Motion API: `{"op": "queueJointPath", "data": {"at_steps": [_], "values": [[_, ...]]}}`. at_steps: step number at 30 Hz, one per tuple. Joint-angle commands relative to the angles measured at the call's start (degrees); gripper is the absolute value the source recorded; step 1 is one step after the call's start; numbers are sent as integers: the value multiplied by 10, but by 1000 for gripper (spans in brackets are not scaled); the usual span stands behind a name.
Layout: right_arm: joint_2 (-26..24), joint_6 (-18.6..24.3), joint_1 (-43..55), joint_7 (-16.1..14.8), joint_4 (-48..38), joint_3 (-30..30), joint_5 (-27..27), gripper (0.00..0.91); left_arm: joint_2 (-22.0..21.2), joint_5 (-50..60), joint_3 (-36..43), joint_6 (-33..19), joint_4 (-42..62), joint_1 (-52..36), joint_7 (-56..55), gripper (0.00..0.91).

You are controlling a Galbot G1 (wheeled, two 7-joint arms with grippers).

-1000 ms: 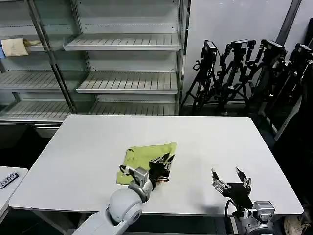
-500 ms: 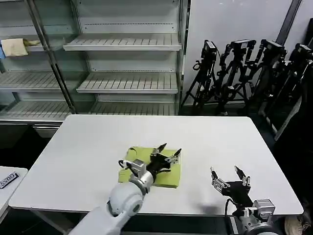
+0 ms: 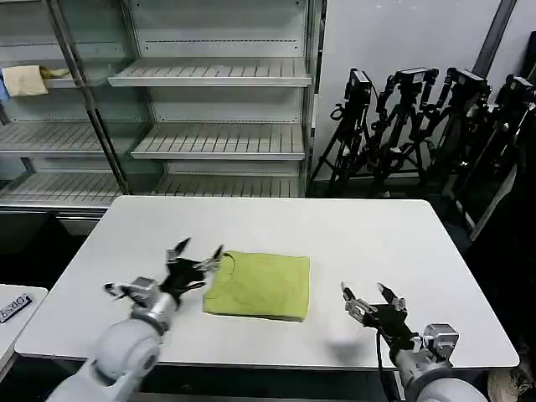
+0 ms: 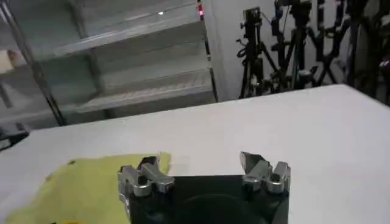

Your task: Fold and organize the clothes.

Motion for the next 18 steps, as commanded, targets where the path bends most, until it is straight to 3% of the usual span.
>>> {"op": "queueJointPath", "data": {"at_steps": [1, 3, 7, 12, 18], "values": [[5, 32, 60, 17, -47, -37, -52, 907, 44, -14, -150, -51, -21, 126, 19, 907], [7, 67, 53, 31, -49, -42, -134, 907, 37, -15, -156, -71, -19, 128, 29, 907], [15, 100, 41, 38, -49, -45, -220, 907, 30, -7, -158, -111, -6, 128, 44, 907], [23, 129, 36, 36, -60, -52, -262, 907, 27, 2, -163, -117, 11, 127, 53, 907], [19, 143, 36, 37, -61, -51, -267, 907, 26, 1, -174, -117, 7, 133, 55, 907]]}}
